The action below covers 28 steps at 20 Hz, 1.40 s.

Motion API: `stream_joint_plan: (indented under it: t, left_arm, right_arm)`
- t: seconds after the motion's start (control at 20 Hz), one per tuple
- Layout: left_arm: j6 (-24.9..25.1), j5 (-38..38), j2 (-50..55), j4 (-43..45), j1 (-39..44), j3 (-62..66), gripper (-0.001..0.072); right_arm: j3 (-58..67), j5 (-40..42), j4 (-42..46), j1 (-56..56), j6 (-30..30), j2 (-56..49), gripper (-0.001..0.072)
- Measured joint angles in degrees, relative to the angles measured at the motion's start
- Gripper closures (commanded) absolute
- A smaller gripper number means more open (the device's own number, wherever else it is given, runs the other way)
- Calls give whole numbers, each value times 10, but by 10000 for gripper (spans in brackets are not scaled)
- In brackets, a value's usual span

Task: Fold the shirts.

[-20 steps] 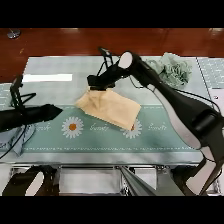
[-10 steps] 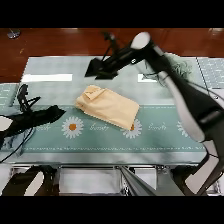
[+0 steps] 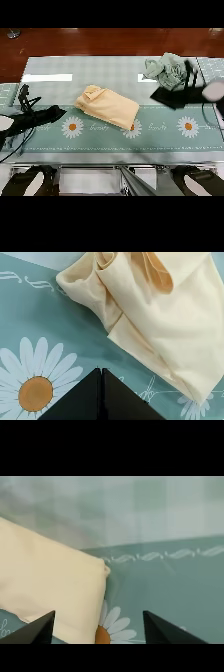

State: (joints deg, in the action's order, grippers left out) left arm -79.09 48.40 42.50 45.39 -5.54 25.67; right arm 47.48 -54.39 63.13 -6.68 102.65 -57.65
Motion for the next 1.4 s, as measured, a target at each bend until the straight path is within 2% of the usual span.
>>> stream_joint_plan:
  t: [0.1, 0.2, 0.3, 0.45, 0.5, 0.55, 0.6, 0.65, 0.8, 0.9, 1.2, 1.4]
  left_arm:
    - [0, 0, 0, 0, 6, 0, 676]
    - [0, -1, 0, -2, 12, 0, 676]
    - [0, -3, 0, -3, 15, 0, 676]
    - [0, -4, 0, -4, 17, 0, 676]
    - [0, -4, 0, -4, 17, 0, 676]
    - [0, -4, 0, -4, 17, 0, 676]
    - [0, -4, 0, -4, 17, 0, 676]
    - [0, -4, 0, -4, 17, 0, 676]
    - [0, -4, 0, -4, 17, 0, 676]
    - [0, -4, 0, -4, 17, 0, 676]
    - [0, -4, 0, -4, 17, 0, 676]
    - [0, -3, 0, -5, 17, 0, 676]
  right_arm:
    - [-125, 75, -100, -9, -18, 22, 84]
    - [-184, 115, -196, -25, -69, 0, 85]
    - [-195, 124, -265, -39, -117, -44, 84]
    - [-157, 118, -323, -63, -169, -130, 108]
    - [-137, 114, -337, -70, -178, -156, 157]
    - [-114, 111, -345, -78, -186, -183, 318]
    - [-92, 108, -345, -85, -192, -207, 573]
    - [-64, 99, -349, -90, -197, -231, 692]
    - [31, 53, -343, -100, -224, -278, 694]
    - [122, 12, -305, -103, -228, -285, 694]
    - [471, -162, -135, -90, -163, -283, 694]
    - [646, -268, -66, -33, -118, -276, 693]
